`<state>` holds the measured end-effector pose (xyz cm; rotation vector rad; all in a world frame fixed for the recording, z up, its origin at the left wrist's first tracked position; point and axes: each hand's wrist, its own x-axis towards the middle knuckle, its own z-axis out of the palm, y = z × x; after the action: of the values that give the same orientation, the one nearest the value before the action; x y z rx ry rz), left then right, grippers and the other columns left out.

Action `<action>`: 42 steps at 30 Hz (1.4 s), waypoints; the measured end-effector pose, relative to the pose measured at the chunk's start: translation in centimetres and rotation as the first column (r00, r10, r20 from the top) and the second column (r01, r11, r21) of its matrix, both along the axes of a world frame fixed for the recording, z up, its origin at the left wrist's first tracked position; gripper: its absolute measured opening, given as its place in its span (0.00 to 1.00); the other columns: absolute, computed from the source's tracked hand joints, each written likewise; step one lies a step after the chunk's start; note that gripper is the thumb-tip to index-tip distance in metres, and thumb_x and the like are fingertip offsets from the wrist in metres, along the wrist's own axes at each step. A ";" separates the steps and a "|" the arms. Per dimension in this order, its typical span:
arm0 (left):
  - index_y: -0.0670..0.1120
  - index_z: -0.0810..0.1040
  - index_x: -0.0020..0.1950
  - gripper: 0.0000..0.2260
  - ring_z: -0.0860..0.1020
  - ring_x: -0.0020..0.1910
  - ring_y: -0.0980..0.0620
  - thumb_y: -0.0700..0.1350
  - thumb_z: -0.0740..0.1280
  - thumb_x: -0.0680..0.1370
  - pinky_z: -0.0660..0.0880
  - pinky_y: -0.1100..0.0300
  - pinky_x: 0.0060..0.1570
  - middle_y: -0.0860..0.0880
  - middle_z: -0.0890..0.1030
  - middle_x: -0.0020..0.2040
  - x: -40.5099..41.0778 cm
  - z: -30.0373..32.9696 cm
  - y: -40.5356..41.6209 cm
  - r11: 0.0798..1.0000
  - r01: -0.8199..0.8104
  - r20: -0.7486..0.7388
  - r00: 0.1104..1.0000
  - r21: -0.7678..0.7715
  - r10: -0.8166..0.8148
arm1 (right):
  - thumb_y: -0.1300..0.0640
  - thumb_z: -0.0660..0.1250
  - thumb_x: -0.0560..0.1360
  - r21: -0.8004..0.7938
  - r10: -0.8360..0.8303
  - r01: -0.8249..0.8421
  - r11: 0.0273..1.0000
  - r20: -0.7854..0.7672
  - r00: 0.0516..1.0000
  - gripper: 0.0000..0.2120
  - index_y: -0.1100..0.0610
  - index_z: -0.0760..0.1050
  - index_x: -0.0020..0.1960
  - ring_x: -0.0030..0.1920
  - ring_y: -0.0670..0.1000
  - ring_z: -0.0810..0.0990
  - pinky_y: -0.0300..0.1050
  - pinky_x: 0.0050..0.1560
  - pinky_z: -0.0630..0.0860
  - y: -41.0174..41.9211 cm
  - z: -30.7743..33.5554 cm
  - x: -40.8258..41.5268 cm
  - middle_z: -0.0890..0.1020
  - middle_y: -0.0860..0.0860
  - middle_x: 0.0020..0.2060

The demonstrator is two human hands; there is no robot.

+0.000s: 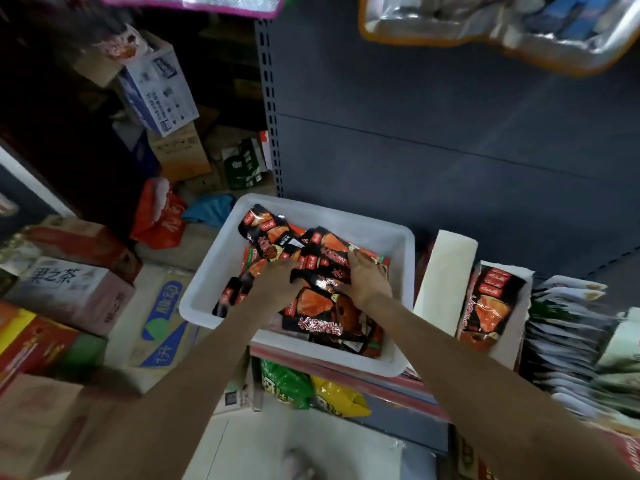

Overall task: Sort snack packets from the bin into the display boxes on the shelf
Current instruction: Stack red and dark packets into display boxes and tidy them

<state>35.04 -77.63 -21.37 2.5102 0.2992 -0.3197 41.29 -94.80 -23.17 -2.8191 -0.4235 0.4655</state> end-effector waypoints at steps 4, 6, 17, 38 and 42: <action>0.42 0.77 0.61 0.17 0.72 0.63 0.44 0.53 0.61 0.80 0.68 0.50 0.63 0.43 0.77 0.61 0.2 -0.2 -0.2 0.996 -0.069 0.039 0.997 -0.055 0.071 | 0.51 0.68 0.74 -0.055 0.104 -0.095 0.994 0.209 0.972 0.22 0.55 0.70 0.66 0.61 0.58 0.75 0.53 0.63 0.71 0.1 0.3 -1.4 0.80 0.56 0.56; 0.47 0.78 0.45 0.13 0.76 0.49 0.49 0.55 0.61 0.79 0.70 0.56 0.51 0.48 0.78 0.44 0.1 0.5 -1.3 0.960 -0.123 0.077 0.986 -0.250 0.146 | 0.49 0.68 0.74 -0.039 0.156 -0.151 0.988 0.190 0.969 0.24 0.53 0.68 0.68 0.62 0.58 0.73 0.53 0.62 0.71 -0.4 0.5 -2.0 0.77 0.55 0.59; 0.40 0.75 0.56 0.08 0.75 0.30 0.54 0.42 0.61 0.80 0.79 0.52 0.35 0.48 0.76 0.32 0.6 4.6 -6.6 0.921 0.018 0.370 0.919 -0.389 0.139 | 0.59 0.69 0.75 0.675 -0.082 0.101 0.731 -0.061 0.995 0.27 0.51 0.62 0.70 0.55 0.46 0.77 0.44 0.59 0.74 -5.8 8.1 -3.0 0.77 0.44 0.53; 0.47 0.66 0.72 0.21 0.78 0.47 0.46 0.35 0.56 0.80 0.72 0.63 0.38 0.40 0.75 0.63 2.5 3.3 -24.5 0.860 0.061 -0.108 0.985 -0.507 -0.133 | 0.61 0.64 0.77 0.256 -0.213 0.155 0.954 0.216 0.953 0.07 0.64 0.74 0.52 0.47 0.62 0.79 0.50 0.46 0.75 -22.7 10.7 -2.2 0.81 0.62 0.46; 0.44 0.67 0.71 0.22 0.79 0.45 0.46 0.30 0.55 0.79 0.71 0.73 0.29 0.36 0.76 0.60 2.4 3.0 -24.7 0.833 0.022 -0.100 0.991 -0.552 -0.092 | 0.64 0.61 0.76 0.063 -0.103 0.095 0.994 0.149 0.984 0.11 0.60 0.67 0.58 0.48 0.62 0.79 0.51 0.43 0.74 -22.4 9.0 -2.5 0.80 0.61 0.47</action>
<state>37.40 -102.29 -18.39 1.9312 0.1491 -0.5077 38.78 -117.19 -14.19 -2.8158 -0.3184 0.2163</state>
